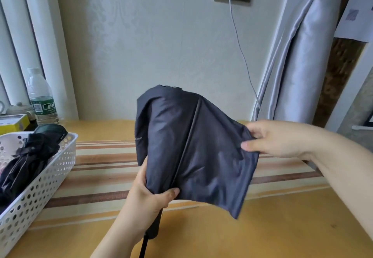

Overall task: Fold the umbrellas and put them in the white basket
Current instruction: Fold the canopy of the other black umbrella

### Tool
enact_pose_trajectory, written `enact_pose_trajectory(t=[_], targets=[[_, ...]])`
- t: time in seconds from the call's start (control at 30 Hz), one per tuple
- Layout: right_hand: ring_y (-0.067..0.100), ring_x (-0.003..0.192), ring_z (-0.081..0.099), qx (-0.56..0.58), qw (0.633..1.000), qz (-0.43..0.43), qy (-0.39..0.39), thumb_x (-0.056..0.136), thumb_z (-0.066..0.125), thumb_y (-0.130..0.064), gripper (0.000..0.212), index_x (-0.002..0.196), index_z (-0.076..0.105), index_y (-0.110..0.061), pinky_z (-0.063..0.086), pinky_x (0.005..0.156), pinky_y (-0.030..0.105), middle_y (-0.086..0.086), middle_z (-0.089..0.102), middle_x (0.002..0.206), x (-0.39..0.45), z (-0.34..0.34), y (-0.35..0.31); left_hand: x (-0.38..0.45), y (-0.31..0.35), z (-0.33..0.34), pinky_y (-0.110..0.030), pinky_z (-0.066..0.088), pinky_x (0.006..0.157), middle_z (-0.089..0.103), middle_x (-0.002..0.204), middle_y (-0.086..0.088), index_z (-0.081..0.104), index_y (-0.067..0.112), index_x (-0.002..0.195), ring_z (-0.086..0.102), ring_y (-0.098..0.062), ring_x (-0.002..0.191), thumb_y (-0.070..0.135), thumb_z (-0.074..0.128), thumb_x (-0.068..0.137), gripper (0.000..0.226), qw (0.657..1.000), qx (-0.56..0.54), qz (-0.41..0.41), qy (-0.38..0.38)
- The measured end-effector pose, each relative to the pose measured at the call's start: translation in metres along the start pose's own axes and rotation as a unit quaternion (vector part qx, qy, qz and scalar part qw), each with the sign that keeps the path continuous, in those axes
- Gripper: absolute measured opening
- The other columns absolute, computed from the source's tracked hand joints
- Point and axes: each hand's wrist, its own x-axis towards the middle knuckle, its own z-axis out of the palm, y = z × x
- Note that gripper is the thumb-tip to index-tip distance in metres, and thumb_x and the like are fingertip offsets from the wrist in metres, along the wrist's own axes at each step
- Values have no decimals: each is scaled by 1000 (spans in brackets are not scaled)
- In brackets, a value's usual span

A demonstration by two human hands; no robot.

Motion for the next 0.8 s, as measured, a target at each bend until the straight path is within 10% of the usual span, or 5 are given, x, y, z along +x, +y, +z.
enact_pose_trajectory(t=[0.1, 0.23, 0.5, 0.8], targets=[[8, 96, 69, -9, 999, 43, 3, 58, 69, -62, 60, 104, 67, -23, 51, 93, 28, -8, 74, 101, 0, -9, -20, -2, -1, 6, -48, 52, 87, 65, 116, -4, 47, 23, 134, 61, -34, 106, 8, 88, 55, 90, 1000, 16, -2, -9], [19, 97, 69, 7, 998, 50, 42, 35, 66, -77, 93, 105, 68, -17, 52, 95, 38, 0, 73, 105, 16, -5, -39, -5, 0, 13, -38, 54, 88, 64, 110, 12, 46, 30, 124, 63, -10, 100, -8, 83, 62, 81, 999, 32, -7, -16], [15, 94, 69, 101, 981, -110, 124, 52, 75, -49, 57, 96, 72, -14, 49, 101, 43, 5, 74, 100, 18, 3, -44, -6, 1, 10, -31, 54, 71, 68, 104, 4, 52, 28, 119, 66, -18, 89, -7, 86, 57, 79, 999, 28, -21, -27], [2, 108, 61, 55, 983, -88, 148, 87, 70, -24, 40, 126, 63, -20, 43, 102, 23, -5, 68, 117, 21, 7, -42, -15, 20, 17, -21, 44, 42, 67, 65, 8, 58, 25, 108, 57, -10, 46, 12, 81, 52, 62, 996, -27, -42, -67]])
